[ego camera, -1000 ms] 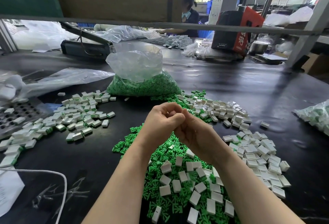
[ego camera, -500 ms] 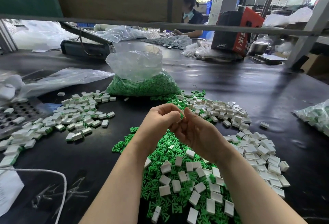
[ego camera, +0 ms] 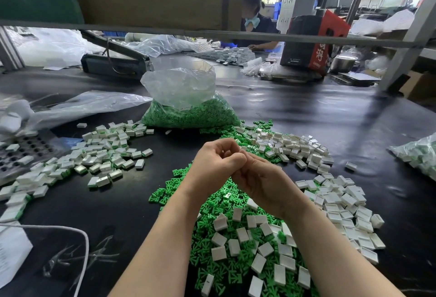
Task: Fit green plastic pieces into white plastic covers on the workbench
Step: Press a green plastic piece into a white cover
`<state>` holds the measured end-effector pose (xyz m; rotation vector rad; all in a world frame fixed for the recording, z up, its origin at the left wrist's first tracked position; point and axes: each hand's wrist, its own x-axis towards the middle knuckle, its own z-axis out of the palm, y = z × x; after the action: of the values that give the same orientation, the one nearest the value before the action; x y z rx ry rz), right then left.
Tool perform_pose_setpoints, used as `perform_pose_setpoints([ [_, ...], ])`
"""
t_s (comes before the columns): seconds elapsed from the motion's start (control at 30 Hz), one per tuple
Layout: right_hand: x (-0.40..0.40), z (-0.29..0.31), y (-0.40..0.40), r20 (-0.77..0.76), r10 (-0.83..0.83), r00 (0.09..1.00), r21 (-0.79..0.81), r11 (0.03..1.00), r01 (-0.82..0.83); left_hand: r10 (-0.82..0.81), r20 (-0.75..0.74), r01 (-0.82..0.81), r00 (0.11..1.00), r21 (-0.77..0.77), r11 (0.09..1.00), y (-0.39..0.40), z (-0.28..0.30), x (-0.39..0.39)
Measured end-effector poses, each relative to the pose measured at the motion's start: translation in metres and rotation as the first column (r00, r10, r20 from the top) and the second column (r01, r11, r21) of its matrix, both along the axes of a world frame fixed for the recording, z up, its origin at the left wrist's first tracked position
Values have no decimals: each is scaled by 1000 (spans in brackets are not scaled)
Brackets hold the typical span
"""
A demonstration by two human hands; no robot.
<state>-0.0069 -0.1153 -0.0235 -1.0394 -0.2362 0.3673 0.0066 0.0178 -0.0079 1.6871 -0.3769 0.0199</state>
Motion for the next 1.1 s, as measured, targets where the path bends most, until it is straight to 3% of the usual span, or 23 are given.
perform_pose_setpoints([
  [0.3,3,-4,-1,-5,21,1000,34,999,-20,2,9,-2,1000,5,1000,0,1,-1],
  [1.1,7,-8,2,-23,18,1000,-59,998,-20,-13,-44,12,999,-34,999,4,-3,4],
])
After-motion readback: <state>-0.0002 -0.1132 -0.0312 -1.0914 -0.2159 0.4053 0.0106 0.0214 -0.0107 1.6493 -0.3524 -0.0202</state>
